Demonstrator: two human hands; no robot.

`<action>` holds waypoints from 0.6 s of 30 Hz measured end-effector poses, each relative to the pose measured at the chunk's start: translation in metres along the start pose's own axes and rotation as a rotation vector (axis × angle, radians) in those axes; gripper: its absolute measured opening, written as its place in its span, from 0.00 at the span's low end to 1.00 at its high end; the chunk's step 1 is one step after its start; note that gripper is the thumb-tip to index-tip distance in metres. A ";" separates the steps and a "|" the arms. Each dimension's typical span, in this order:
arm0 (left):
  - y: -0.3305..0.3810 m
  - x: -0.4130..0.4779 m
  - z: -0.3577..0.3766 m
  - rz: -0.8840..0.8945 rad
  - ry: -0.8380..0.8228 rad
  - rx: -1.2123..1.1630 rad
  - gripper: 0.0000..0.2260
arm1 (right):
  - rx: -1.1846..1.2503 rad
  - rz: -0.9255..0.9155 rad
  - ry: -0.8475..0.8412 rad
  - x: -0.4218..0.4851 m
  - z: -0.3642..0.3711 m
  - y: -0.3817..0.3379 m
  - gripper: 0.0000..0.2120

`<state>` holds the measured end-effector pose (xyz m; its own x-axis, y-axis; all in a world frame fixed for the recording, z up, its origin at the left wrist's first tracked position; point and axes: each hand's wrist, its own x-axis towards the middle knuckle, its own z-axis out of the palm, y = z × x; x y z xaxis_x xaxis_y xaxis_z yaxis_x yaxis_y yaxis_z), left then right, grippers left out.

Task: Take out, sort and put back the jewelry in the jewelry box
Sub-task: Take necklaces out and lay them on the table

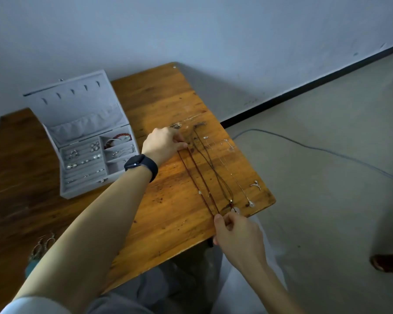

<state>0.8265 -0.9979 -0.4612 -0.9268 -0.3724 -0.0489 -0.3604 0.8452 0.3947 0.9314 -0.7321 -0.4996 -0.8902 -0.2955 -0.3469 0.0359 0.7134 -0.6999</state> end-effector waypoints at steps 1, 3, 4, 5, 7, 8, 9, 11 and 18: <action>0.000 0.001 0.002 -0.002 -0.003 0.005 0.05 | -0.019 -0.003 0.004 0.002 0.001 0.001 0.16; -0.001 0.003 0.007 -0.003 0.004 0.002 0.05 | -0.053 -0.017 0.013 0.004 0.002 0.003 0.18; 0.000 0.005 0.009 -0.006 0.011 -0.001 0.05 | -0.068 -0.029 0.020 0.005 0.003 0.004 0.18; 0.000 0.006 0.010 -0.012 0.016 -0.005 0.04 | -0.080 -0.040 0.025 0.006 0.002 0.004 0.19; 0.002 0.010 0.011 -0.016 0.016 -0.001 0.05 | -0.106 -0.051 0.029 0.007 0.002 0.004 0.19; 0.002 0.011 0.012 -0.012 0.011 0.011 0.05 | -0.116 -0.049 0.024 0.009 0.001 0.004 0.19; 0.004 0.011 0.012 -0.005 0.006 0.027 0.06 | -0.119 -0.043 0.016 0.010 0.001 0.004 0.19; 0.005 0.012 0.013 0.011 0.000 0.057 0.06 | -0.116 -0.033 -0.005 0.012 0.001 0.005 0.19; 0.004 0.008 0.012 0.039 -0.020 0.109 0.08 | -0.106 -0.070 0.026 0.008 -0.001 0.006 0.19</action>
<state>0.8167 -0.9925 -0.4709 -0.9418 -0.3317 -0.0544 -0.3325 0.8958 0.2949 0.9243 -0.7296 -0.5063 -0.9005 -0.3307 -0.2823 -0.0731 0.7552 -0.6515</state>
